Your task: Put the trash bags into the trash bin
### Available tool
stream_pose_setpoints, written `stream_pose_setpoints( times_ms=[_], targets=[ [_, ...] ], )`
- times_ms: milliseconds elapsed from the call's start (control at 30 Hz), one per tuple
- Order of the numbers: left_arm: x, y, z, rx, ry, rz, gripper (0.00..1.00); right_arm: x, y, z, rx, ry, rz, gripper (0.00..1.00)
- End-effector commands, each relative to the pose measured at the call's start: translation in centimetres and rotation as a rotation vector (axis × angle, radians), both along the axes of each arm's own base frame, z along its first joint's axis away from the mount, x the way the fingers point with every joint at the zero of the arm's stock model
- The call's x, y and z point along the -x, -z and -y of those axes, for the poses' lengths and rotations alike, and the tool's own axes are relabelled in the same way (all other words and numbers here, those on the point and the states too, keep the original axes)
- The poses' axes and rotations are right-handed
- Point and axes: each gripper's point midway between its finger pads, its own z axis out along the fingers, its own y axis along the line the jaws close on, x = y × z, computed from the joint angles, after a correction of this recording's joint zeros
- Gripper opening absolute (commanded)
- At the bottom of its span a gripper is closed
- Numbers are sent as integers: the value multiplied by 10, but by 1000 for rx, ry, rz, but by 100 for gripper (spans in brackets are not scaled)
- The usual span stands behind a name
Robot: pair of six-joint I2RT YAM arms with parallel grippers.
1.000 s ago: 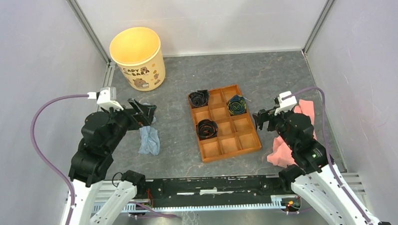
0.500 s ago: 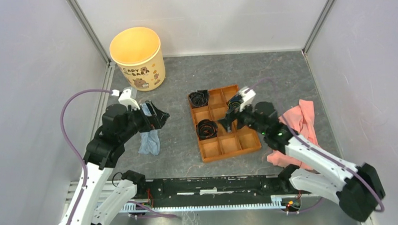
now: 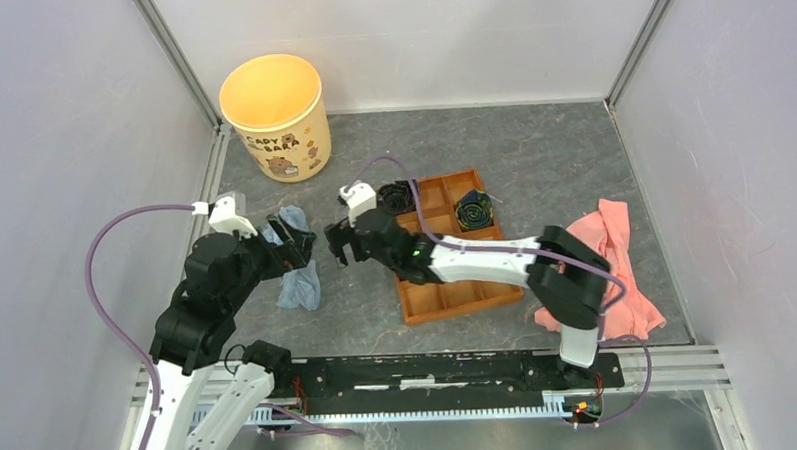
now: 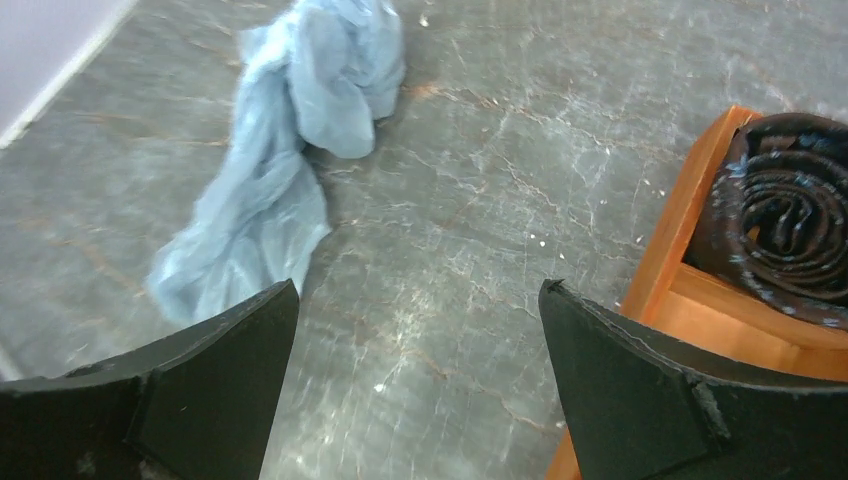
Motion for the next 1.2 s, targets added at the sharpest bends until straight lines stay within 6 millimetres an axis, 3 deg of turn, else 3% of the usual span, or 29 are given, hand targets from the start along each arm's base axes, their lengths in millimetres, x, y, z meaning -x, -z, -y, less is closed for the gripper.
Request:
stream_pose_setpoints(
  times_ms=[0, 100, 233, 267, 533, 733, 833, 1033, 1167],
  targets=[
    [0, -8, -11, 20, -77, 17, 100, -27, 45, 7, 193, 248, 7, 98],
    [-4, -6, -10, 14, -81, 6, 100, -33, 72, 9, 267, 297, 16, 98],
    [-12, 3, -5, 17, -75, -19, 100, -43, 88, 11, 317, 337, 38, 98],
    [-15, 7, -3, 20, -72, -26, 100, -45, 94, 19, 356, 357, 37, 98],
    [-35, 54, 2, -13, -106, -170, 100, -59, 108, 82, 353, 493, -21, 98],
    [-52, 88, -19, -86, -277, -285, 100, -57, 99, 108, 308, 526, -9, 98],
    [-58, 101, -33, -87, -375, -312, 100, -53, 92, 101, 278, 438, 10, 98],
    [-61, 129, -90, -14, -628, -337, 100, -22, 78, 68, 155, 140, 65, 98],
    [-71, 156, -104, 40, -644, -417, 100, -10, 72, 58, 114, 41, 89, 98]
  ],
)
